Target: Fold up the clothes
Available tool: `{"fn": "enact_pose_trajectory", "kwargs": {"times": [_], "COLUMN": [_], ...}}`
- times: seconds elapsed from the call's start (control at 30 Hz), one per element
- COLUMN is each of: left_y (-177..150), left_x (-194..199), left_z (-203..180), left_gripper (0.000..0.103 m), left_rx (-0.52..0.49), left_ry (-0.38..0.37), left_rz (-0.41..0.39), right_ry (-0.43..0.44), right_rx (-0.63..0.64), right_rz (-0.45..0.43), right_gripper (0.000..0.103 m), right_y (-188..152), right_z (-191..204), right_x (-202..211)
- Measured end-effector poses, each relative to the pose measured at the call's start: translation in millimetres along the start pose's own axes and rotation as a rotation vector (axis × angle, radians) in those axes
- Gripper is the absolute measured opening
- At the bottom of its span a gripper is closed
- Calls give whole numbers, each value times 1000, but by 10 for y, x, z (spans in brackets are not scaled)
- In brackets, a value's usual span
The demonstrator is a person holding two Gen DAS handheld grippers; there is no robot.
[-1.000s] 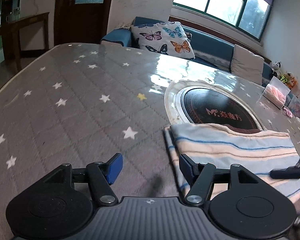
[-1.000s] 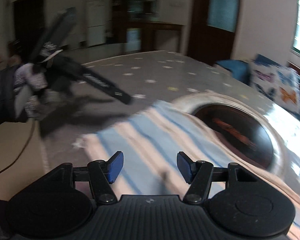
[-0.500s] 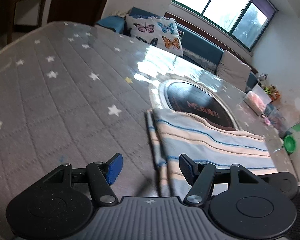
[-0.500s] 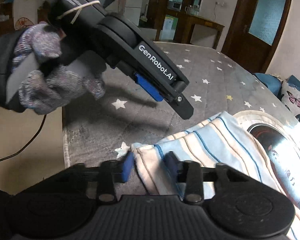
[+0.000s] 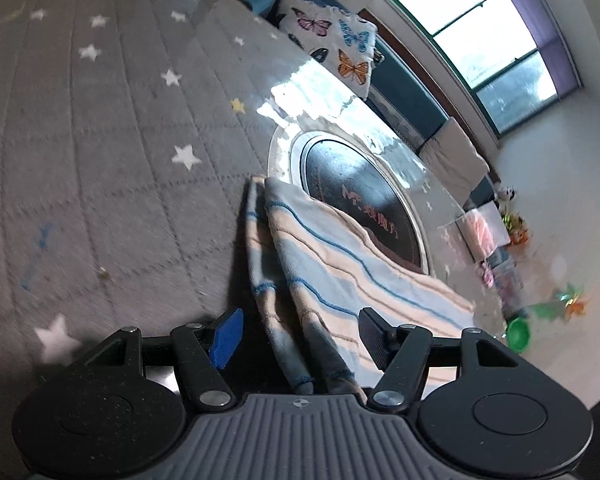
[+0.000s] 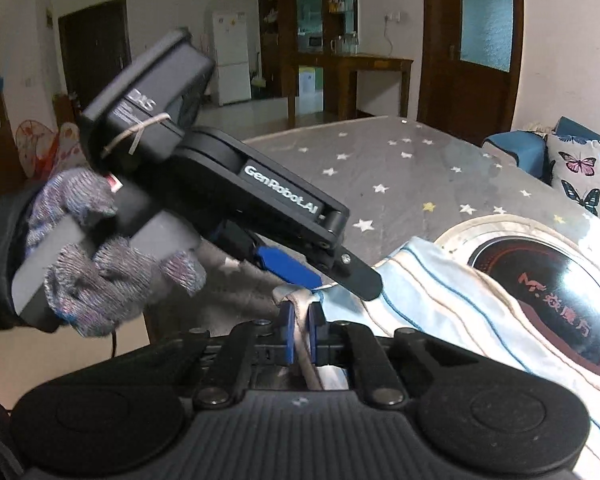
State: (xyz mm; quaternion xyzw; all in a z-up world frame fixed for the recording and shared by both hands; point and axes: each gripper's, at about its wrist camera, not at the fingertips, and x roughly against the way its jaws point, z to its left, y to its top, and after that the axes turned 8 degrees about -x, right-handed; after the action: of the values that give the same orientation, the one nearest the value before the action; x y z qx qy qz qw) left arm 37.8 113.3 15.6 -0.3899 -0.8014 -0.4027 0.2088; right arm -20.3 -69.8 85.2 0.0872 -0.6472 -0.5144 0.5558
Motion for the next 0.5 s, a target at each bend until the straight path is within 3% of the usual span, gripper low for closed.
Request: {"fn": "enact_pose_trajectory", "kwargs": {"times": [0.1,0.13,0.17,0.23,0.4,0.5], "left_y": [22,30,34,36,51,53], "left_x": [-70,-93,-119,-169,-141,-109], "left_z": [31,43,51,51,7,-48], "left_gripper": [56,46,28,14,11,10], "left_rx": [66,83,93,95,55,34], "left_ry": [-29,-39,-44,-42,-27,-27], "left_rz": [5,7,7,17,8,-4], "right_ry": [8,11,15,22,12,-46], "right_rx": [-7,-9,-12,-17,-60,-126], "right_rz": [-14,-18,-21,-26,-48,-64], "right_gripper": [6,6,6,6,13,16], "right_y": [1,7,8,-2,-52,-101], "right_z": [-44,-73,-77,-97,-268,-520], "right_x": [50,54,65,83,220,340]}}
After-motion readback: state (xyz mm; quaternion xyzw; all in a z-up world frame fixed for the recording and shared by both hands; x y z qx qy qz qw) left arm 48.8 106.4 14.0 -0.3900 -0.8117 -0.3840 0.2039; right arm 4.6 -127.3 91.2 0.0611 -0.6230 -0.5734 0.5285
